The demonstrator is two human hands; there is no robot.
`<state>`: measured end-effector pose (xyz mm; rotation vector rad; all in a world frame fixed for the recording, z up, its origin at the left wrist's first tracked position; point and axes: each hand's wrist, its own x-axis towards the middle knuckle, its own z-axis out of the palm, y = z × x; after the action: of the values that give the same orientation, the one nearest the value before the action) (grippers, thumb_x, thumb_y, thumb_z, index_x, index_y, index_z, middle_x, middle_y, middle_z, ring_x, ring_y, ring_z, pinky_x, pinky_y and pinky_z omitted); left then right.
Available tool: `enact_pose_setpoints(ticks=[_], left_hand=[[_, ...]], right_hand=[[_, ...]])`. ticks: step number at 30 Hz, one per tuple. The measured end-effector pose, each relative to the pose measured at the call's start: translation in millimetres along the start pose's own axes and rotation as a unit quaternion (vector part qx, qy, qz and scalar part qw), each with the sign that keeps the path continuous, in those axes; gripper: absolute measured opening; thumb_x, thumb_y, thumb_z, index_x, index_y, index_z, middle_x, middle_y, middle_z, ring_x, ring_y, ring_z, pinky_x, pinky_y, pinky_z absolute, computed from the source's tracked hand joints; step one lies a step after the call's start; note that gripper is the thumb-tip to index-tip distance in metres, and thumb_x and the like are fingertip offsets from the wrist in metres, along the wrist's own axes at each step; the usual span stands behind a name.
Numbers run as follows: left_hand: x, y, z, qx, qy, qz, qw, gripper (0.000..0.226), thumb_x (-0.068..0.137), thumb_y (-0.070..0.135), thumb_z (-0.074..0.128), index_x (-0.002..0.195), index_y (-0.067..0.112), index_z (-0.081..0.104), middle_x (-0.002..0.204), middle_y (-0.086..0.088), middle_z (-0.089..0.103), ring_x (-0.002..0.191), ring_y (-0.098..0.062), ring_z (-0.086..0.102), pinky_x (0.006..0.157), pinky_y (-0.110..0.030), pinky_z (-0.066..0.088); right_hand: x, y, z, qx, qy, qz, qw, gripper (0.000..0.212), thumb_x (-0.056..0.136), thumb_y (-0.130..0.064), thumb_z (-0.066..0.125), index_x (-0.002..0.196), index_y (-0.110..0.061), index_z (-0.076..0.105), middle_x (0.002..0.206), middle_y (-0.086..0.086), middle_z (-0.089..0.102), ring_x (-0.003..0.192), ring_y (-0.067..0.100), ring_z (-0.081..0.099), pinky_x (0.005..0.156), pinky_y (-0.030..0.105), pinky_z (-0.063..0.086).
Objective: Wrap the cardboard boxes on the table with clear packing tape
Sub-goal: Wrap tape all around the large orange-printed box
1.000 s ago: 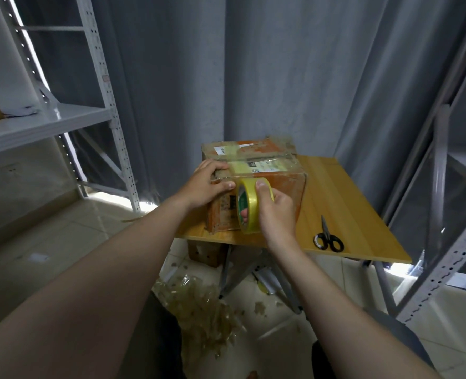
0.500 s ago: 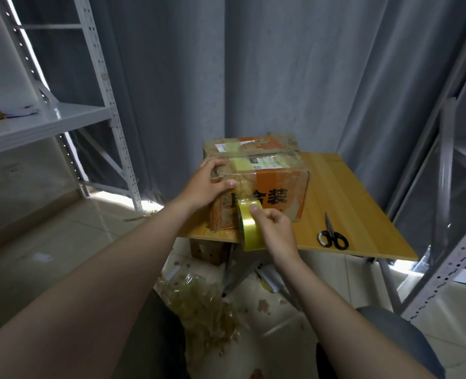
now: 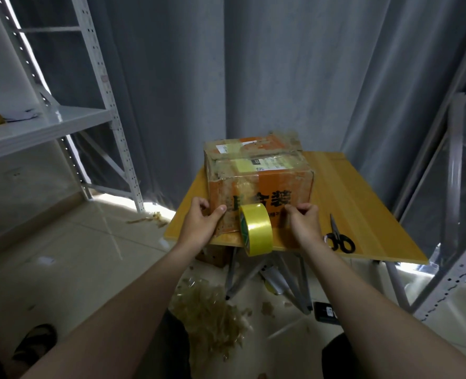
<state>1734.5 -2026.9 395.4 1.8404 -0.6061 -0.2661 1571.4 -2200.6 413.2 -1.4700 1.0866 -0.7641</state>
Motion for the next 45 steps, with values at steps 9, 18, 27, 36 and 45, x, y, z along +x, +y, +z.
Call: enact_pose_setpoints(ticks=[9, 18, 27, 36, 45], left_hand=[[-4, 42, -15, 0.012, 0.089, 0.023, 0.996, 0.036, 0.09, 0.059, 0.068, 0.093, 0.03, 0.048, 0.09, 0.005, 0.072, 0.081, -0.018, 0.07, 0.073, -0.039, 0.054], [-26, 134, -44, 0.06, 0.125, 0.091, 0.986, 0.073, 0.076, 0.08, 0.064, 0.132, 0.031, 0.064, 0.115, 0.011, 0.074, 0.105, -0.017, 0.071, 0.094, -0.045, 0.057], [-21, 191, -59, 0.277, -0.001, 0.153, 0.948, 0.047, 0.101, 0.065, 0.02, 0.148, 0.063, 0.026, 0.154, -0.006, 0.051, 0.14, -0.036, 0.046, 0.108, -0.056, 0.043], [36, 201, -46, 0.257, -0.109, 0.134, 0.951, 0.055, 0.099, 0.029, 0.048, 0.15, 0.052, 0.044, 0.158, -0.003, 0.033, 0.15, -0.032, 0.017, 0.125, -0.042, 0.022], [88, 176, -55, 0.325, -0.075, 0.195, 0.922, 0.069, 0.096, 0.032, 0.068, 0.158, 0.029, 0.037, 0.168, -0.009, 0.018, 0.154, -0.033, 0.022, 0.125, -0.039, 0.022]], right_hand=[[-31, -34, 1, 0.004, 0.083, -0.056, 0.995, 0.024, 0.098, -0.034, 0.064, 0.117, -0.025, 0.053, 0.139, 0.002, 0.04, 0.14, 0.03, 0.029, 0.117, 0.049, 0.027], [-63, -117, -13, -0.034, 0.134, -0.162, 0.977, 0.023, 0.103, -0.033, 0.051, 0.113, -0.038, 0.07, 0.124, -0.001, 0.034, 0.131, 0.03, 0.027, 0.109, 0.041, 0.02], [-49, -152, -24, -0.163, 0.143, -0.21, 0.953, 0.019, 0.095, -0.04, 0.055, 0.111, -0.039, 0.064, 0.125, 0.005, 0.042, 0.126, 0.033, 0.029, 0.104, 0.042, 0.025], [-19, -164, 2, -0.3, 0.118, -0.235, 0.917, 0.03, 0.097, -0.044, 0.046, 0.122, -0.034, 0.059, 0.14, 0.01, 0.048, 0.127, 0.037, 0.032, 0.09, 0.044, 0.018], [5, -225, 67, -0.038, -0.09, -0.268, 0.958, 0.049, 0.083, -0.063, 0.071, 0.111, -0.023, 0.066, 0.095, -0.01, 0.069, 0.105, 0.015, 0.065, 0.086, 0.029, 0.047]])
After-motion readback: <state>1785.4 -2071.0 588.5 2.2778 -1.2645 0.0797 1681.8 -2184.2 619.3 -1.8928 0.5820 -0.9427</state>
